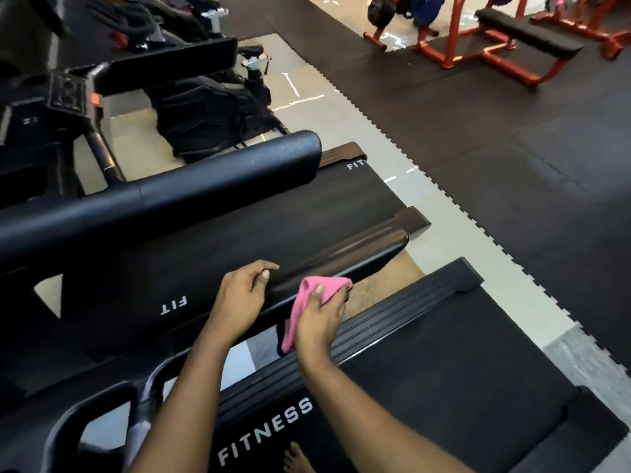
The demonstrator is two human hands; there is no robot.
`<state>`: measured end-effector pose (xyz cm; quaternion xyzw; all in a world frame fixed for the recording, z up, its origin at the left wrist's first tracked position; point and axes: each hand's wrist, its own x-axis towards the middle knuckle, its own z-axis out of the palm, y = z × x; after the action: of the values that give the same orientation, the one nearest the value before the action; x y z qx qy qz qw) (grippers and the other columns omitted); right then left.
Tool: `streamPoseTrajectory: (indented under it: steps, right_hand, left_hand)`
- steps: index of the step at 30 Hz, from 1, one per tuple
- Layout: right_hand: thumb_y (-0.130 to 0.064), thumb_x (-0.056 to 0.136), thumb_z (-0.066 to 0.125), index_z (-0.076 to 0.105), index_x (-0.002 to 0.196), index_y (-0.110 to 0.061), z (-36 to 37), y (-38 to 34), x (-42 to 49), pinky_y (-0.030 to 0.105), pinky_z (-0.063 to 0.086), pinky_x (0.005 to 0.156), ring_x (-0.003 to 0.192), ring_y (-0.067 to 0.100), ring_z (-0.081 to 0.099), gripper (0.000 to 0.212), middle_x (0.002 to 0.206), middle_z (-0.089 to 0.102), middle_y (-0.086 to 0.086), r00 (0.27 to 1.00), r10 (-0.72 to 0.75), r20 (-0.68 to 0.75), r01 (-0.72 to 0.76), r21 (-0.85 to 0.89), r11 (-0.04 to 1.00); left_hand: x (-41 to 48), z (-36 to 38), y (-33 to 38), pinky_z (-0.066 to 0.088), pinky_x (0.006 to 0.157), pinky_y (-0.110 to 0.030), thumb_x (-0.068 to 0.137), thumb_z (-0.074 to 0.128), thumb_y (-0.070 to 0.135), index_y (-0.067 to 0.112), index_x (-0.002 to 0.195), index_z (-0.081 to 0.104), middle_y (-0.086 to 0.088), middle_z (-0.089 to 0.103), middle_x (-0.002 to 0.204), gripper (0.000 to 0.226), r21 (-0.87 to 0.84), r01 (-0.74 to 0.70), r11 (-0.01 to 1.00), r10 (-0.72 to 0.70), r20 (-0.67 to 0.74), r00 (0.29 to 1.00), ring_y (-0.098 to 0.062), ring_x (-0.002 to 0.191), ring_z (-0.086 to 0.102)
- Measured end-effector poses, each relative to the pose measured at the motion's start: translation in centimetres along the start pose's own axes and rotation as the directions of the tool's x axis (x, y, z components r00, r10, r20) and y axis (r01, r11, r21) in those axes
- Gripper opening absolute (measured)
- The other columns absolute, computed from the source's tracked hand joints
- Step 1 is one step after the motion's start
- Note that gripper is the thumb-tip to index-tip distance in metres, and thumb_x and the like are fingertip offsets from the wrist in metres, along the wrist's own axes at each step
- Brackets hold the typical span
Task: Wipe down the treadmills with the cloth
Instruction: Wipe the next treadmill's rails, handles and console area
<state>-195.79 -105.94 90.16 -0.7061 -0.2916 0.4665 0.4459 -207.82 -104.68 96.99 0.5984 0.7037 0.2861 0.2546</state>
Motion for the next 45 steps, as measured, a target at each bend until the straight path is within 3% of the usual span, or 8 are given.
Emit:
streamPoseTrajectory:
  steps: [8, 15, 20, 24, 29, 33, 40, 45]
  right_hand:
    - [-0.019, 0.101, 0.057, 0.058, 0.103, -0.022, -9.5, -2.1, 1.9, 0.027, 0.050, 0.081, 0.084, 0.000, 0.063, 0.004, 0.089, 0.069, -0.008, 0.853, -0.256, 0.454, 0.281, 0.013, 0.960]
    - [-0.030, 0.093, 0.060, 0.061, 0.092, -0.023, -12.7, -5.5, 8.5, 0.031, 0.041, 0.094, 0.098, 0.020, 0.053, 0.007, 0.100, 0.051, 0.001, 0.432, -0.287, 0.855, 0.566, -0.010, 0.824]
    - [-0.016, 0.097, 0.061, 0.068, 0.096, -0.018, -13.4, -8.1, 11.6, 0.035, 0.049, 0.089, 0.092, 0.014, 0.061, 0.007, 0.099, 0.067, 0.001, 0.161, -0.044, 0.986, 0.528, -0.048, 0.848]
    - [-0.014, 0.095, 0.061, 0.077, 0.101, -0.025, -11.3, -10.2, 13.7, 0.031, 0.053, 0.095, 0.099, 0.011, 0.069, 0.020, 0.102, 0.077, -0.005, -0.088, 0.091, 0.992, 0.676, -0.008, 0.737]
    - [-0.028, 0.098, 0.058, 0.074, 0.099, -0.022, -9.0, -13.6, 19.5, 0.028, 0.049, 0.085, 0.092, 0.011, 0.067, 0.017, 0.094, 0.075, -0.005, 0.058, -0.293, 0.954, 0.916, 0.065, 0.396]
    - [-0.052, 0.106, 0.028, 0.060, 0.111, -0.028, -6.9, -13.8, 24.5, 0.048, 0.041, 0.101, 0.122, 0.026, 0.056, 0.041, 0.123, 0.067, -0.002, -0.064, 0.052, 0.997, 0.998, 0.066, -0.025]
    - [-0.053, 0.108, 0.023, 0.047, 0.143, -0.040, -6.6, -12.0, 27.0, 0.044, 0.039, 0.110, 0.133, 0.019, 0.053, 0.044, 0.144, 0.059, -0.009, -0.230, 0.122, 0.966, 0.968, 0.214, 0.132]
    - [-0.043, 0.110, 0.031, 0.053, 0.144, -0.029, -6.6, -11.9, 27.7, 0.030, 0.040, 0.108, 0.131, 0.023, 0.054, 0.043, 0.143, 0.061, 0.000, -0.278, 0.124, 0.952, 0.925, 0.231, 0.301]
  left_hand:
    - [-4.8, 0.2, 3.0, 0.054, 0.073, -0.028, 0.099, 0.054, 0.010, 0.022, 0.085, 0.069, 0.007, 0.072, 0.079, 0.024, -0.236, 0.107, 0.966, -0.165, -0.241, 0.956, -0.007, 0.071, 0.065]
    - [-11.3, 12.1, 9.6, 0.048, 0.073, -0.036, 0.092, 0.053, 0.034, 0.021, 0.085, 0.055, 0.001, 0.062, 0.081, 0.015, -0.401, 0.130, 0.907, -0.357, -0.565, 0.744, -0.019, 0.078, 0.059]
    - [-11.9, 19.3, 14.1, 0.049, 0.085, -0.029, 0.079, 0.068, 0.052, 0.035, 0.115, 0.042, 0.011, 0.060, 0.116, 0.049, -0.577, 0.292, 0.763, -0.558, -0.360, 0.747, -0.003, 0.105, 0.059]
    - [-8.4, 21.4, 14.3, 0.047, 0.087, -0.038, 0.096, 0.064, 0.031, 0.011, 0.121, 0.050, -0.008, 0.061, 0.113, 0.034, -0.546, 0.398, 0.737, -0.675, -0.571, 0.467, -0.026, 0.105, 0.059]
    - [-4.7, 22.3, 13.9, 0.039, 0.112, -0.043, 0.102, 0.053, 0.021, 0.002, 0.142, 0.049, -0.020, 0.056, 0.138, 0.045, -0.769, 0.374, 0.519, -0.852, -0.501, 0.151, -0.035, 0.126, 0.054]
    - [0.2, 22.3, 16.5, 0.043, 0.097, -0.034, 0.103, 0.050, 0.024, 0.014, 0.138, 0.056, -0.003, 0.057, 0.121, 0.037, -0.835, 0.326, 0.443, -0.896, -0.409, 0.170, -0.026, 0.115, 0.057]
    - [3.3, 28.3, 17.4, 0.046, 0.108, -0.049, 0.089, 0.049, 0.058, 0.022, 0.121, 0.066, -0.005, 0.064, 0.128, 0.051, -0.947, -0.130, 0.292, -0.950, -0.303, 0.072, -0.022, 0.121, 0.059]
    - [4.0, 31.0, 20.0, 0.052, 0.050, -0.030, 0.082, 0.044, 0.024, 0.015, 0.115, 0.063, -0.007, 0.066, 0.101, 0.039, -0.913, -0.298, 0.277, -0.944, -0.317, 0.094, -0.017, 0.085, 0.065]
